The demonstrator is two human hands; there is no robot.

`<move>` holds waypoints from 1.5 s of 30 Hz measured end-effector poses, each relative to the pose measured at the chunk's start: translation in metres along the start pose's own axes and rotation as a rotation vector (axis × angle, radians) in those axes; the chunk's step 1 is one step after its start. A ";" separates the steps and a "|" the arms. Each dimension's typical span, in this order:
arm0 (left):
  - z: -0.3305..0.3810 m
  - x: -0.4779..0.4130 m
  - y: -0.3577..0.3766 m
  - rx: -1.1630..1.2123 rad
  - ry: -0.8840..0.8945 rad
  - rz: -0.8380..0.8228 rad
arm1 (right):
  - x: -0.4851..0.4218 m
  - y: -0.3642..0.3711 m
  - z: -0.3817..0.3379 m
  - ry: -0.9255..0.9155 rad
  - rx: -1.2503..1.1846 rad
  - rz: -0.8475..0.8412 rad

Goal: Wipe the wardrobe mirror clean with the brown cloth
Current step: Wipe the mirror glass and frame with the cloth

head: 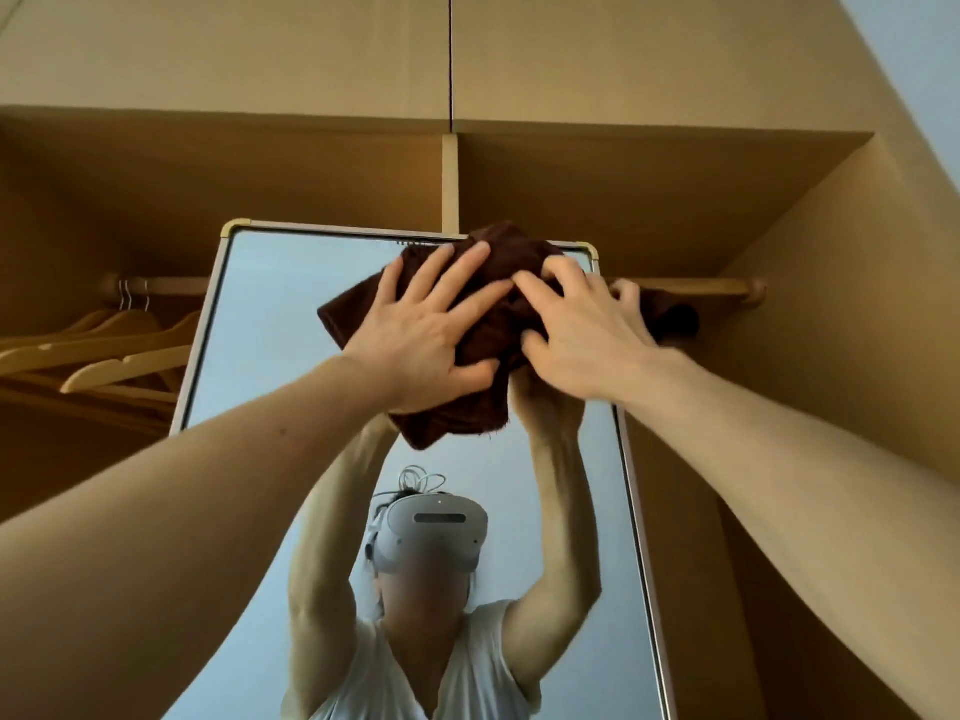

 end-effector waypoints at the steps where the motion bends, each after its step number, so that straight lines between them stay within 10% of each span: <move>1: -0.005 -0.008 -0.002 0.009 -0.026 0.005 | -0.012 -0.004 0.004 -0.002 -0.020 -0.020; 16: 0.027 0.111 0.027 0.014 0.130 0.039 | 0.087 0.043 -0.047 -0.163 -0.253 0.115; 26: -0.034 0.069 -0.020 0.444 -0.012 0.017 | -0.008 0.008 -0.044 -0.052 -0.436 0.061; 30: -0.098 0.112 -0.026 0.405 -0.402 0.210 | -0.008 0.007 -0.045 -0.026 -0.436 0.050; 39: -0.142 0.133 0.016 1.427 -0.974 0.136 | -0.015 -0.003 -0.075 0.113 -0.433 -0.182; 45: -0.145 0.139 0.029 1.791 -0.908 0.068 | 0.004 0.013 -0.150 0.234 -0.086 0.025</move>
Point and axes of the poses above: each hand's wrist, its own x-axis away from the middle knuckle, its own y-axis out of the palm, z = x × y, the point moved 7 cm from there along -x, towards the middle knuckle, and after that the axes turned 14 degrees about -z, right-handed, at the moved point
